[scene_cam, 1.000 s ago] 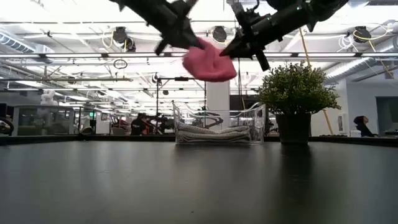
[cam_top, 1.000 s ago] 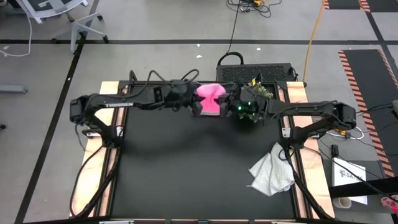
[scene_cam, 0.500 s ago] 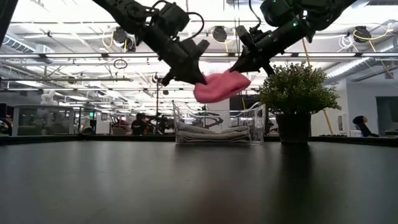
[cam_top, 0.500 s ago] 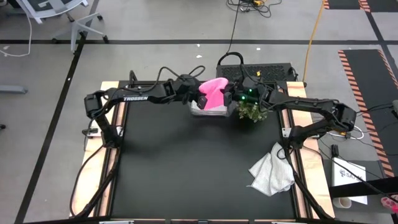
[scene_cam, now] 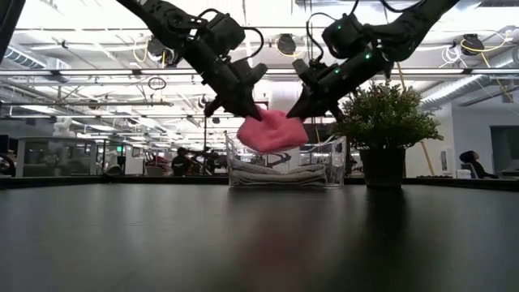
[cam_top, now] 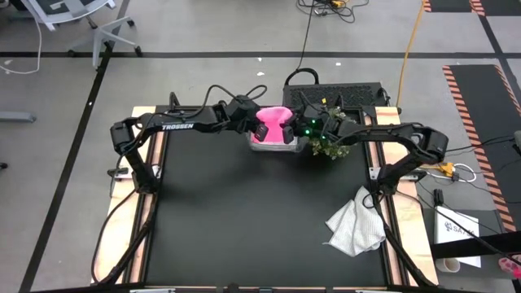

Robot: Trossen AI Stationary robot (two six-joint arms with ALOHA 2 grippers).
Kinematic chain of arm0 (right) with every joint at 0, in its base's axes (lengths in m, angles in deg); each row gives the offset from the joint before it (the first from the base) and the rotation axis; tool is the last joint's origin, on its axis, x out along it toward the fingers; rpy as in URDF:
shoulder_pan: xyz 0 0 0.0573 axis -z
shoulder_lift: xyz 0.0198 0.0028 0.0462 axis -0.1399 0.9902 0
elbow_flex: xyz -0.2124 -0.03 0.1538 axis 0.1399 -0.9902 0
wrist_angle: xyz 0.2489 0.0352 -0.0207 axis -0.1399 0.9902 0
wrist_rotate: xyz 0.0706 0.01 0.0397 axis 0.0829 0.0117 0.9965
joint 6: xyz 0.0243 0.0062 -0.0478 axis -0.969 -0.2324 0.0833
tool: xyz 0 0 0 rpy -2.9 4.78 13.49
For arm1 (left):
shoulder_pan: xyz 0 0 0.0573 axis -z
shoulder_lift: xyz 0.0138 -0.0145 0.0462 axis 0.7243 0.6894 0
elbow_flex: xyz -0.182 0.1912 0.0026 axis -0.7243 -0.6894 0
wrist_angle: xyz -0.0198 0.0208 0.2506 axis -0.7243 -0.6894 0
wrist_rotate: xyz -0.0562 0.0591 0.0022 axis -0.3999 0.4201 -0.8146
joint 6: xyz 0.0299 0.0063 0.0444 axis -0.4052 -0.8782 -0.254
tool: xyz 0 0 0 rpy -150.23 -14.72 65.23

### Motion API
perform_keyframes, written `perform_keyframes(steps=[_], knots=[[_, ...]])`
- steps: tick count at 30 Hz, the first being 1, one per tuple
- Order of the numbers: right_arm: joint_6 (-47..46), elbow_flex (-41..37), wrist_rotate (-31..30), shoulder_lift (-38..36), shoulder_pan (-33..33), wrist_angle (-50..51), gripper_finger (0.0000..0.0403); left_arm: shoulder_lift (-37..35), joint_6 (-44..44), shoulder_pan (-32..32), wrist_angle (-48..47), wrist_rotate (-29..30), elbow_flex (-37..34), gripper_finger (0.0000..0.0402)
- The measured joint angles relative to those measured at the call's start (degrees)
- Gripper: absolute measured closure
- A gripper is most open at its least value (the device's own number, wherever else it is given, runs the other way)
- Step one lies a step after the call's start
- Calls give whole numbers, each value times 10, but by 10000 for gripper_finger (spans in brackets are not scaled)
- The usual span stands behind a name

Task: Fold microfiber towels
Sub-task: Put the folded pink towel into the transparent bin

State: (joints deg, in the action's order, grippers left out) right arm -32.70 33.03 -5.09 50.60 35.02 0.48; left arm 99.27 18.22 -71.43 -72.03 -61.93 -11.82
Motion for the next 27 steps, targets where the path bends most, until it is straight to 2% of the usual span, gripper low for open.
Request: perform_keyframes(steps=[7,20,27], knots=[[0,0,0,5,0,-2,403,0,-12,-1,-48,35,0,394],[0,0,11,5,-1,48,402,0,-9,0,-50,37,0,394],[-10,0,14,5,-1,49,398,0,-14,0,-50,38,0,353]])
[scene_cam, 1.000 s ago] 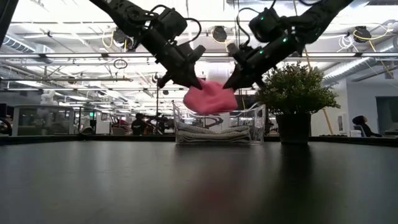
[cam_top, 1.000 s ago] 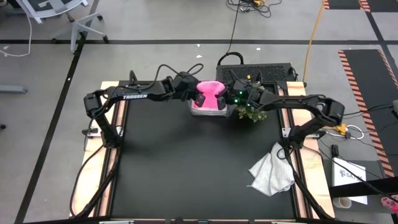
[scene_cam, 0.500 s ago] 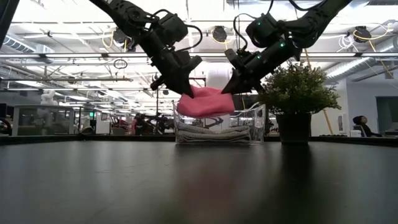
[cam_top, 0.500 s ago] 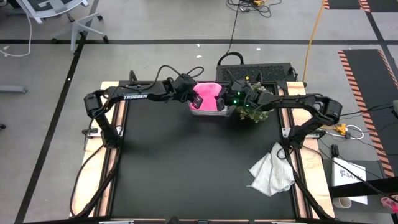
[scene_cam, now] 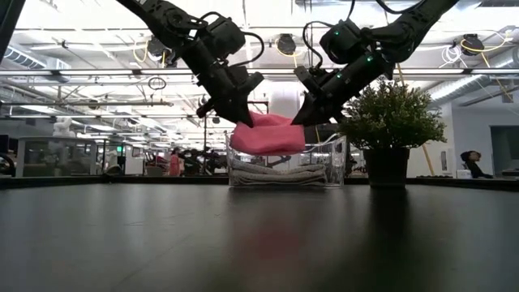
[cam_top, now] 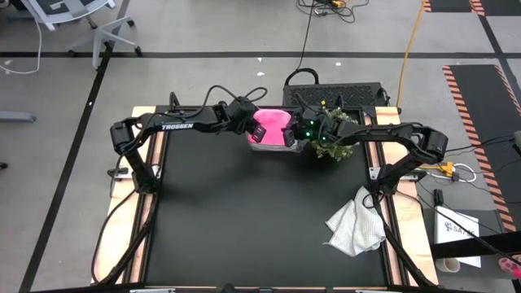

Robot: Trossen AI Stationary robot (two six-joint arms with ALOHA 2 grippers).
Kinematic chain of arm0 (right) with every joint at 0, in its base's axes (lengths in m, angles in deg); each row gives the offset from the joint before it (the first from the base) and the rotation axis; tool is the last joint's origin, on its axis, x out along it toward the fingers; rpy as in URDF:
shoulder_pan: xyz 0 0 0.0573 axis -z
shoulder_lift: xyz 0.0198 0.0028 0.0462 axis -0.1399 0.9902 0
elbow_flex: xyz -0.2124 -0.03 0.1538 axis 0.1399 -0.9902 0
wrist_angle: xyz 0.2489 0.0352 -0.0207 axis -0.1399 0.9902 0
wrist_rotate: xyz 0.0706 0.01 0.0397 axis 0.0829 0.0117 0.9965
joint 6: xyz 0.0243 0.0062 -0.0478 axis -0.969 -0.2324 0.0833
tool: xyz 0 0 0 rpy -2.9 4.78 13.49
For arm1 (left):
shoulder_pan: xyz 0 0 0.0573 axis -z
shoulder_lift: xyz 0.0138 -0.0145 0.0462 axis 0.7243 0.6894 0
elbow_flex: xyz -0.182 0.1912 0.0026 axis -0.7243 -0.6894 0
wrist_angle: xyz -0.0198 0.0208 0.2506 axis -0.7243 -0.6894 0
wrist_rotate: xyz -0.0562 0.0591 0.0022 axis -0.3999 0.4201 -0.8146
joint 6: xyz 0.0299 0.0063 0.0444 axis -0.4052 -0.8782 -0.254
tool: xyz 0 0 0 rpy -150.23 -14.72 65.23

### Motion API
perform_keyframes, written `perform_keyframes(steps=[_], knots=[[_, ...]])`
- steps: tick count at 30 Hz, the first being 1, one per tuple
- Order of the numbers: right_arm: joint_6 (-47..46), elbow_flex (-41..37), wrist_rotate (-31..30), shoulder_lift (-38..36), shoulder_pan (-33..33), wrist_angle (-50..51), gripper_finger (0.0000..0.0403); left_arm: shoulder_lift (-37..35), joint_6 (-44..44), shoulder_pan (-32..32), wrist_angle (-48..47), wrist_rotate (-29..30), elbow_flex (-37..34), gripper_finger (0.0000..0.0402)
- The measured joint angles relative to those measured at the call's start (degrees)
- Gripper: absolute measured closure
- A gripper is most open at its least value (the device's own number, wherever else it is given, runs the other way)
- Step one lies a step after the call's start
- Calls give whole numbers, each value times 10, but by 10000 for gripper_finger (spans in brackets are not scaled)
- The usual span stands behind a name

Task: Fold microfiber towels
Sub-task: Put the folded pink towel into the transparent bin, then fold the gray towel

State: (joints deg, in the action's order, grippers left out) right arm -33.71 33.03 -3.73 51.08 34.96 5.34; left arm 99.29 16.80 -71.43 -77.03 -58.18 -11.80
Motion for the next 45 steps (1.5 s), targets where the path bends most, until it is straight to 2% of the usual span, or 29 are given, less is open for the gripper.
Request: perform_keyframes(steps=[7,15,21,26,34,39,45], knots=[[-2,0,2,0,0,0,393,0,-15,0,0,2,0,296],[-1,0,14,0,0,0,354,0,-16,0,24,2,0,254],[1,0,14,0,0,10,334,0,-18,0,19,2,0,250],[0,0,19,0,0,72,322,0,-19,0,17,0,0,249],[-9,5,59,-8,0,104,298,0,-19,0,18,-3,0,249],[15,50,60,-30,0,133,280,0,-19,0,18,-3,0,249],[43,136,58,-39,0,266,273,0,-19,0,18,-3,0,249]])
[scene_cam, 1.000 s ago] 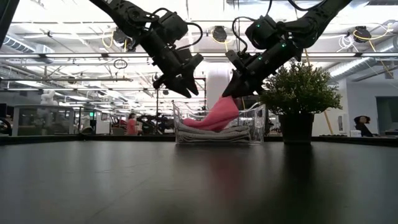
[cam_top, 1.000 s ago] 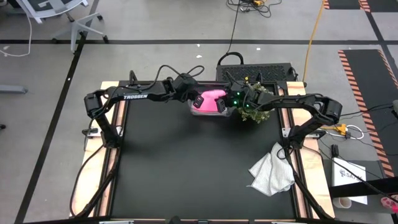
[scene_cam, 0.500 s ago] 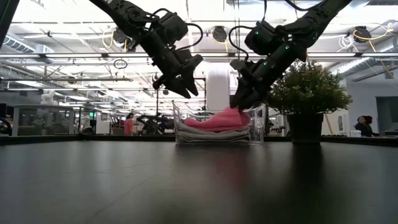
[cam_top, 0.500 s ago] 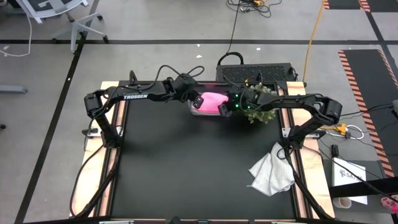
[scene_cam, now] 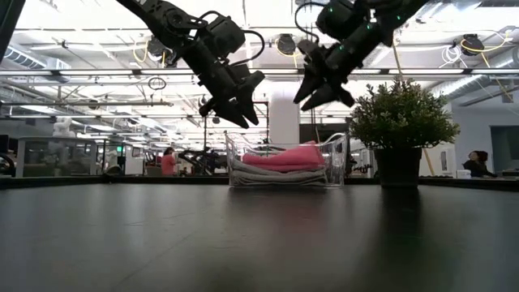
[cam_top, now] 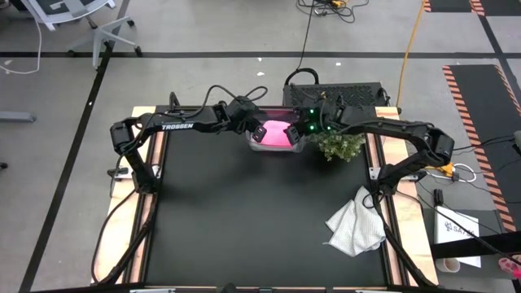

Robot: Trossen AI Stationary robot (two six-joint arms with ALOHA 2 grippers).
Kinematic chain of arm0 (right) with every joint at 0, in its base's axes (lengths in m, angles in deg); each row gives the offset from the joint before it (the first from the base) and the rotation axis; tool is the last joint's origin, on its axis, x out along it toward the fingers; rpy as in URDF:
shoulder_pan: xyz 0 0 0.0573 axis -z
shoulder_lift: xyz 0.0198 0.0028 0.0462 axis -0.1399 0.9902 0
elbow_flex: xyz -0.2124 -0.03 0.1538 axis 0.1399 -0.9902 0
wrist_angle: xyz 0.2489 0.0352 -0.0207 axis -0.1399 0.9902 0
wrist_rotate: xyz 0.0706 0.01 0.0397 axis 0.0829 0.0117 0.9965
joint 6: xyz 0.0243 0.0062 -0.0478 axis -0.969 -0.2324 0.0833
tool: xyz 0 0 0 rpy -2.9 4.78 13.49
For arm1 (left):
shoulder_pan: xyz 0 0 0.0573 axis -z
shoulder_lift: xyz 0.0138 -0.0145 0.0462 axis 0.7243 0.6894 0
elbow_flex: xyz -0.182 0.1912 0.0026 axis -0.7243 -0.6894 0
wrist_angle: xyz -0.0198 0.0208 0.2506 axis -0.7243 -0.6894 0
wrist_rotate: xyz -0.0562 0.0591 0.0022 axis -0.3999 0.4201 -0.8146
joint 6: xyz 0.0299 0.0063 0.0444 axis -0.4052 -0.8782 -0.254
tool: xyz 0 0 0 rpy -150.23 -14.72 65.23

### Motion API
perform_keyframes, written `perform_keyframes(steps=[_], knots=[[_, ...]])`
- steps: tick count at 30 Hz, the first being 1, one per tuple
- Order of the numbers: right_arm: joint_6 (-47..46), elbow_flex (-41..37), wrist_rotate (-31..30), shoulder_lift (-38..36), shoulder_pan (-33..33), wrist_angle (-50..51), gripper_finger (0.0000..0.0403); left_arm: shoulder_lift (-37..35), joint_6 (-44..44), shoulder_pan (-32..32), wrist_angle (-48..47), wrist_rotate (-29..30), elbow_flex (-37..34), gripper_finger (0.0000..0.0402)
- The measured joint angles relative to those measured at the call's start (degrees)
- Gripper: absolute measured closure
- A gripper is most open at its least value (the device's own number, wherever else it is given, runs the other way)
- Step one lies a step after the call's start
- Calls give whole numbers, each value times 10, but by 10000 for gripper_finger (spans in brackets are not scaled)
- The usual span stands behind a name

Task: Fold microfiber towels
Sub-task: Fold the gray towel

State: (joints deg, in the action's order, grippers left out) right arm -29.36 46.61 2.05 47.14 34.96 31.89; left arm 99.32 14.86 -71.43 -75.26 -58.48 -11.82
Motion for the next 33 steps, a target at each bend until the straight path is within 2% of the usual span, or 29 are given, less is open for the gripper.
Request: perform_keyframes(steps=[6,11,14,18,19,25,33], knots=[[-7,48,1,0,-24,22,273,0,-24,0,-14,8,0,249],[-24,54,-1,0,-66,21,277,0,-72,-6,-70,83,0,258],[-43,54,-3,0,-97,7,285,0,-100,-14,-75,72,0,297],[-52,54,-16,0,-141,-36,296,0,-146,-14,-76,64,0,380],[-58,54,-16,0,-151,-50,299,0,-156,-14,-78,65,0,390],[-63,54,-16,0,-188,-124,308,0,-159,-22,-107,76,0,398],[-78,54,-19,0,-192,-136,310,-3,-152,-24,-256,154,0,397]])
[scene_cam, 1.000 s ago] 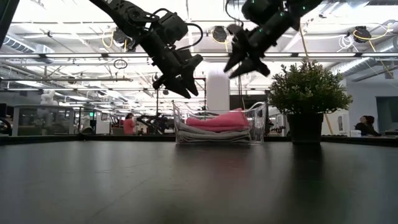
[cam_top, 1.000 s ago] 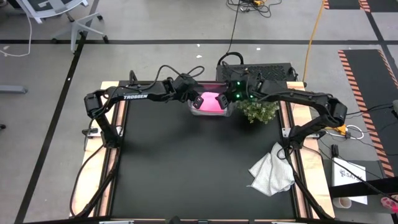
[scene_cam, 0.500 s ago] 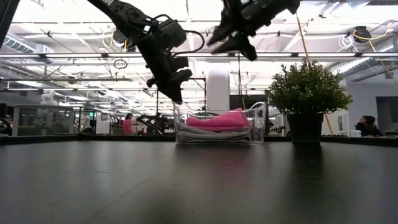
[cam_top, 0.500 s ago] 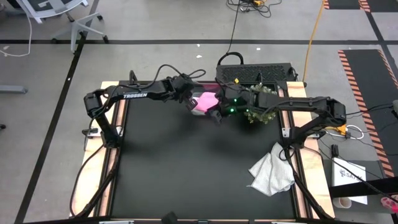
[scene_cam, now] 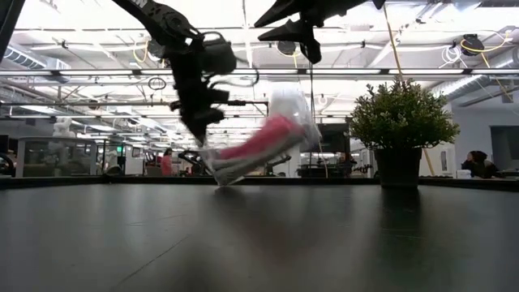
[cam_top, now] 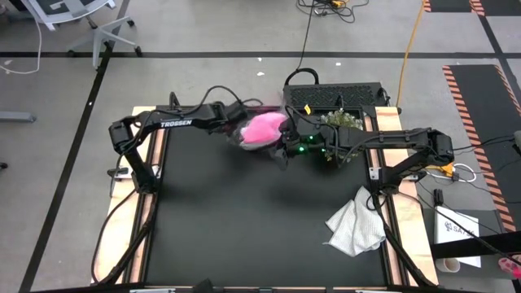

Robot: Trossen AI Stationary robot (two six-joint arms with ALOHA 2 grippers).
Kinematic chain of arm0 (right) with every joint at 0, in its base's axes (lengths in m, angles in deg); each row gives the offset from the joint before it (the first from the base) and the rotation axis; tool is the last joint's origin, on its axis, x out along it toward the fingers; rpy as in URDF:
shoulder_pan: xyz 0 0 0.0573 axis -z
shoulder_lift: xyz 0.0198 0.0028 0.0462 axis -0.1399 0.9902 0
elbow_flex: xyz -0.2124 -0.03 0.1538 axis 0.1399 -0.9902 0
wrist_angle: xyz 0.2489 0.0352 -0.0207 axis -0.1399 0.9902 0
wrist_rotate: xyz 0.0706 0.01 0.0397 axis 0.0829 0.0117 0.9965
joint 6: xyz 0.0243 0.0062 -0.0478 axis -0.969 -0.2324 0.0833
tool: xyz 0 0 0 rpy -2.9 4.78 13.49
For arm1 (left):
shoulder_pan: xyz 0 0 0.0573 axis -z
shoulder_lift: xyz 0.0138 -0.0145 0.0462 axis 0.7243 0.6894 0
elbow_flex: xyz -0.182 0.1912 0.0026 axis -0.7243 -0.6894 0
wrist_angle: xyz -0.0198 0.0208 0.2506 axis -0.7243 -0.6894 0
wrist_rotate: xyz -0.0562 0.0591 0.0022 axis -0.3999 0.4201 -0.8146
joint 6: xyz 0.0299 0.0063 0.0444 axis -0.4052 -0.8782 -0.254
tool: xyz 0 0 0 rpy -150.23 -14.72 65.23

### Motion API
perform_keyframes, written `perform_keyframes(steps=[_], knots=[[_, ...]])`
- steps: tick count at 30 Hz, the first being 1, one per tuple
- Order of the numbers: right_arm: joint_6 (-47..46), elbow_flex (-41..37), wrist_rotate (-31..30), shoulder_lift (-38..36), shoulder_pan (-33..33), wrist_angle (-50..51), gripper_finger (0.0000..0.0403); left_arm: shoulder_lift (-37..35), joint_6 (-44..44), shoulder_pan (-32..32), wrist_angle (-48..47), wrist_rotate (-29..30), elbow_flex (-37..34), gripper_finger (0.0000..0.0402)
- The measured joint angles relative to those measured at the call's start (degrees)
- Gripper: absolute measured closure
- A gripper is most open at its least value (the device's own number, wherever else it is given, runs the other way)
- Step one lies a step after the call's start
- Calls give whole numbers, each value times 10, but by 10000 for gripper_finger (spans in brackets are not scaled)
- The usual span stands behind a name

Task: Fold microfiber towels
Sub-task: Fold the gray towel

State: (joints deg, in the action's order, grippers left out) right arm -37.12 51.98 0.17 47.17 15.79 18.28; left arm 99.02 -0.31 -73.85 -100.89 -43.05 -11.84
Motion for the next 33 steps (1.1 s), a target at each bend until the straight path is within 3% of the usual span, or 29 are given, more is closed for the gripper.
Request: perform_keyframes(steps=[5,15,20,28,33], knots=[[0,0,0,0,0,0,310,-6,3,4,-43,10,-1,399],[4,0,0,0,0,3,310,-36,-8,37,14,15,0,399],[20,0,-25,0,0,17,310,-73,32,64,18,1,1,398],[43,0,-12,0,22,42,310,-132,138,132,-132,31,0,400],[67,28,4,3,27,126,310,-164,228,192,-184,31,-39,400]])
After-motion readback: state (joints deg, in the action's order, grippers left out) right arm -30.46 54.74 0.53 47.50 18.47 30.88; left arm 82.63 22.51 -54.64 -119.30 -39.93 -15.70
